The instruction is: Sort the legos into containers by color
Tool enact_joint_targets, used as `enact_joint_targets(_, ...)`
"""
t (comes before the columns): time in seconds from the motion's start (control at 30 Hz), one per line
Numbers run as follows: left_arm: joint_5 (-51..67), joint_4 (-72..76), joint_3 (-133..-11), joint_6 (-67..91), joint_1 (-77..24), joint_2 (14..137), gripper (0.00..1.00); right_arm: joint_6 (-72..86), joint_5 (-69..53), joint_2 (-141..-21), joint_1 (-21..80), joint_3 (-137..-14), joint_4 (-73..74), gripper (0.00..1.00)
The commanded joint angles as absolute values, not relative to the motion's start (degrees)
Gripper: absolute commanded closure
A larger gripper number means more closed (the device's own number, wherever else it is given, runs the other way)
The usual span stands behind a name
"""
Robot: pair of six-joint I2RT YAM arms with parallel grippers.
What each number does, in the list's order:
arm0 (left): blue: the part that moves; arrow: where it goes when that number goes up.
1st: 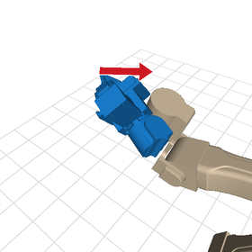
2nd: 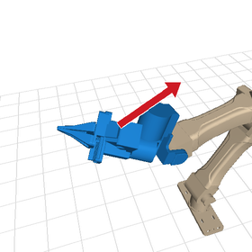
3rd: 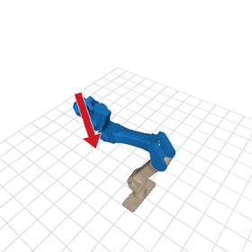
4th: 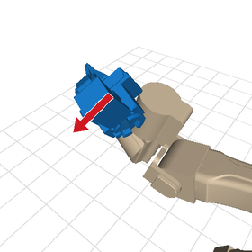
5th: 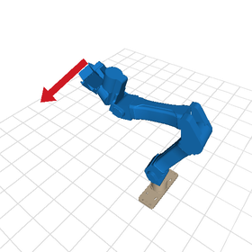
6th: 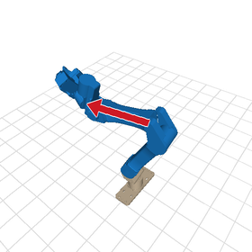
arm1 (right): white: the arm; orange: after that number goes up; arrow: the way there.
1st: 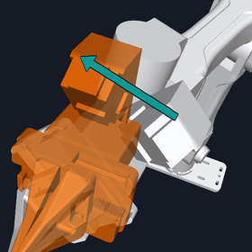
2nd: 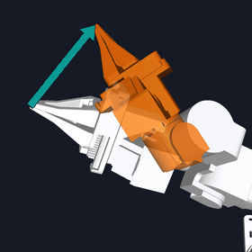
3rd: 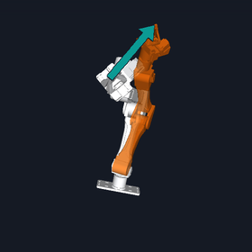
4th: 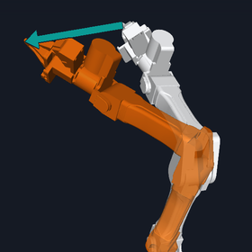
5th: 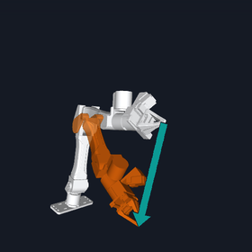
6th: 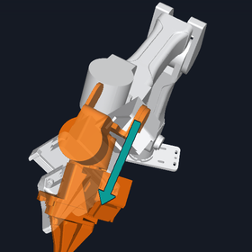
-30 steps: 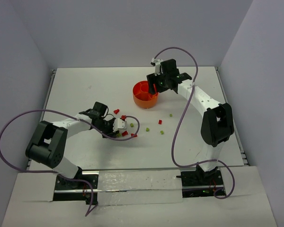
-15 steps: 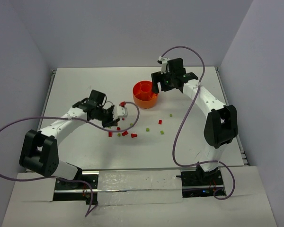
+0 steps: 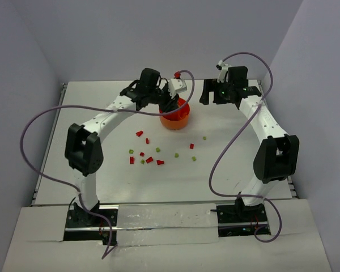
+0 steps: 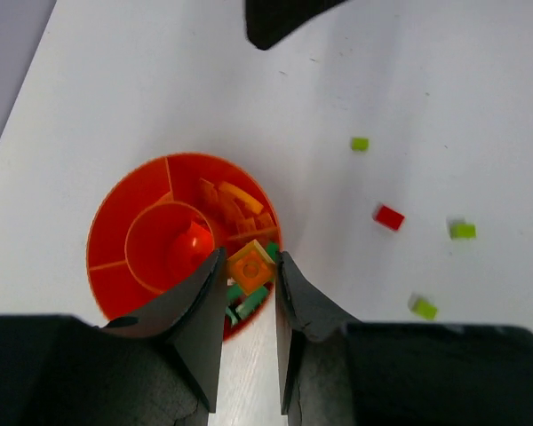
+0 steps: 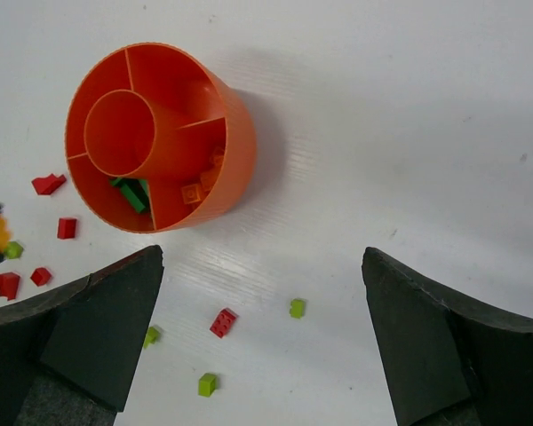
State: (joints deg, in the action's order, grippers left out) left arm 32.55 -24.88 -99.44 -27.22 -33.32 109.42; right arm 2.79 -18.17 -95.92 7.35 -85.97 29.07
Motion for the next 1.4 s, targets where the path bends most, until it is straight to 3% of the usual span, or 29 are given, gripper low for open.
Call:
enact_joint_targets(0.0, 29.08, -22.3, -108.71, -18.94, -34.71, 116.49, 1.0, 3.25, -19.65, -93.73, 5.27, -85.09, 29.6, 0.0)
enact_joint_targets(0.2, 26.83, -21.43, -116.32, -17.31, -36.45, 124.17, 1.0, 3.4, -19.84, -94.4, 4.19, -84.96, 29.71, 0.0)
enact_joint_targets(0.63, 24.83, -19.05, -116.17, -18.07, -37.0, 128.26, 0.9, 3.52, -19.95, -96.0, 3.96, -85.67, 29.88, 0.0)
enact_joint_targets(0.8, 23.79, -19.28, -116.1, -18.75, -36.91, 128.58, 0.81, 3.69, -20.16, -96.45, 3.92, -85.64, 29.88, 0.0)
enact_joint_targets(1.03, 23.04, -19.43, -116.19, -19.68, -37.0, 128.24, 0.6, 3.43, -20.04, -96.68, 3.87, -85.27, 29.71, 0.0)
enact_joint_targets(1.2, 22.75, -19.81, -117.84, -19.95, -37.09, 128.14, 0.51, 3.23, -20.11, -96.57, 3.95, -84.8, 29.62, 0.0)
enact_joint_targets(1.37, 22.22, -20.23, -119.26, -20.29, -37.02, 127.82, 0.5, 2.75, -19.55, -96.33, 3.88, -84.31, 29.62, 0.01)
